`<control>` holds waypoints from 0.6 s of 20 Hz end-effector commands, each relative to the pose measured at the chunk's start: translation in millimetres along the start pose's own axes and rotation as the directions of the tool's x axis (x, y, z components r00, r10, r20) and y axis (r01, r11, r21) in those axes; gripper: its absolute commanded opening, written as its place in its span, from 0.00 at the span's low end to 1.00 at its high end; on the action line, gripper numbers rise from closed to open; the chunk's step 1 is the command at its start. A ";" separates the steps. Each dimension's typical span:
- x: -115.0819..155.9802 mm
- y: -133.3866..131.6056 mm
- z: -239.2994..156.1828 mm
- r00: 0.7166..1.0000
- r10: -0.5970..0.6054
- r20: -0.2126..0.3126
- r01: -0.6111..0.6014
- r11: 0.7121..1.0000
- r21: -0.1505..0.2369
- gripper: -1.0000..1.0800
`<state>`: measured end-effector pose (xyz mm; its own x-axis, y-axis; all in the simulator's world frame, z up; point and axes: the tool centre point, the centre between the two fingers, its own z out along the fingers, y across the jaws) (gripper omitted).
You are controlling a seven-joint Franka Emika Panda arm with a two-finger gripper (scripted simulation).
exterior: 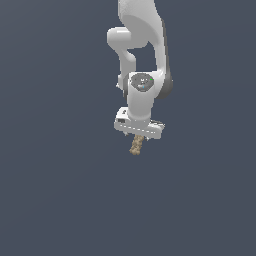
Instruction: Pick up the object and move it to a goal position.
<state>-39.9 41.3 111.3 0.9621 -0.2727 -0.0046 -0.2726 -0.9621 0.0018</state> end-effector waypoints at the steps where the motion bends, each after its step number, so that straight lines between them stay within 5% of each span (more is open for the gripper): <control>1: -2.6 -2.3 3.5 1.000 0.016 -0.003 -0.016 1.000 0.001 0.96; 12: -4.3 -3.5 17.2 1.000 0.021 -0.004 -0.021 1.000 0.002 0.96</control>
<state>-42.6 45.8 99.0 0.9562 -0.2927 0.0000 -0.2927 -0.9562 -0.0001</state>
